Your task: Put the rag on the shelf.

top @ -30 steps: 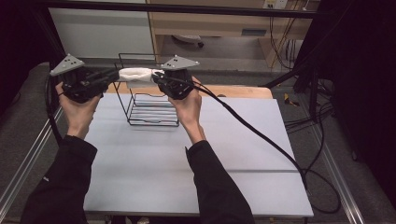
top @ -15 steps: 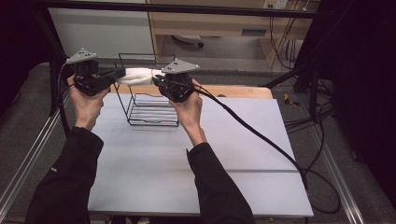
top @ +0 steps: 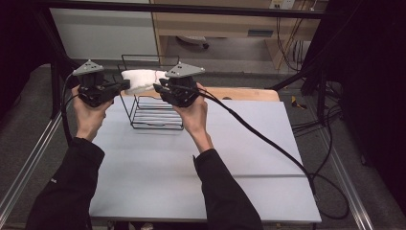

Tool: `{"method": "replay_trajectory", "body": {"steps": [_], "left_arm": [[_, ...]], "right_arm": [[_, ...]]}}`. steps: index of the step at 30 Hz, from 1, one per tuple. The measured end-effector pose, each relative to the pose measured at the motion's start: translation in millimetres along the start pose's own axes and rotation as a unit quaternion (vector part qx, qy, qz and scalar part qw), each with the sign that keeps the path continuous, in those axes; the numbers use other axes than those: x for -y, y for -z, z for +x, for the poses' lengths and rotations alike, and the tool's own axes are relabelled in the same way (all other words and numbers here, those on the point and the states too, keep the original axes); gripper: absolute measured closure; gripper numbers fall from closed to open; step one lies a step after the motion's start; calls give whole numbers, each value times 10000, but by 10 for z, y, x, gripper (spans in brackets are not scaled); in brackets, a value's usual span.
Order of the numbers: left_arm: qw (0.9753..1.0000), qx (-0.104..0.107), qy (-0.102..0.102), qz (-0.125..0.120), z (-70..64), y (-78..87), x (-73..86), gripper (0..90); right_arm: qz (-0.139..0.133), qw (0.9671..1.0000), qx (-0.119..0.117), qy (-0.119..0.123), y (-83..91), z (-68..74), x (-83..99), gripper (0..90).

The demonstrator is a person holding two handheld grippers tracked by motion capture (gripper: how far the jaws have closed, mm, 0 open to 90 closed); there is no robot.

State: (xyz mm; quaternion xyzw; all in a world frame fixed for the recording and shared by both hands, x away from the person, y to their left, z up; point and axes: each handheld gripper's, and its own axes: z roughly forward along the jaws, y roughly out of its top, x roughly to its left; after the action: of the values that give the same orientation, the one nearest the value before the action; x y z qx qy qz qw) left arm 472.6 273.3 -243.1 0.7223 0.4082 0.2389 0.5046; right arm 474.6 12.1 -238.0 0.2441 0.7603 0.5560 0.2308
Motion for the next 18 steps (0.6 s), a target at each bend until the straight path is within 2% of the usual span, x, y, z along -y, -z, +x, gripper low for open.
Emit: {"method": "replay_trajectory", "body": {"steps": [2,4,7,10,13,18], "left_arm": [[10000,3,-13,23,-5,-18,18,894],[10000,-7,-41,52,-9,-31,32,894],[10000,6,-70,53,-17,-46,61,894],[9999,14,-82,81,-13,-63,100,893],[9999,6,-82,108,0,-86,139,893],[9999,-52,-55,145,29,-146,181,890]], "right_arm": [[-102,9999,-25,-61,22,-8,-27,664],[-140,9997,-90,-185,21,-32,-44,696],[43,9996,-119,-256,-34,-42,-14,818],[294,9992,-101,-269,-131,-33,64,874],[488,9984,-9,-280,-218,-35,129,887],[587,9973,196,-389,-290,-90,194,886]]}}
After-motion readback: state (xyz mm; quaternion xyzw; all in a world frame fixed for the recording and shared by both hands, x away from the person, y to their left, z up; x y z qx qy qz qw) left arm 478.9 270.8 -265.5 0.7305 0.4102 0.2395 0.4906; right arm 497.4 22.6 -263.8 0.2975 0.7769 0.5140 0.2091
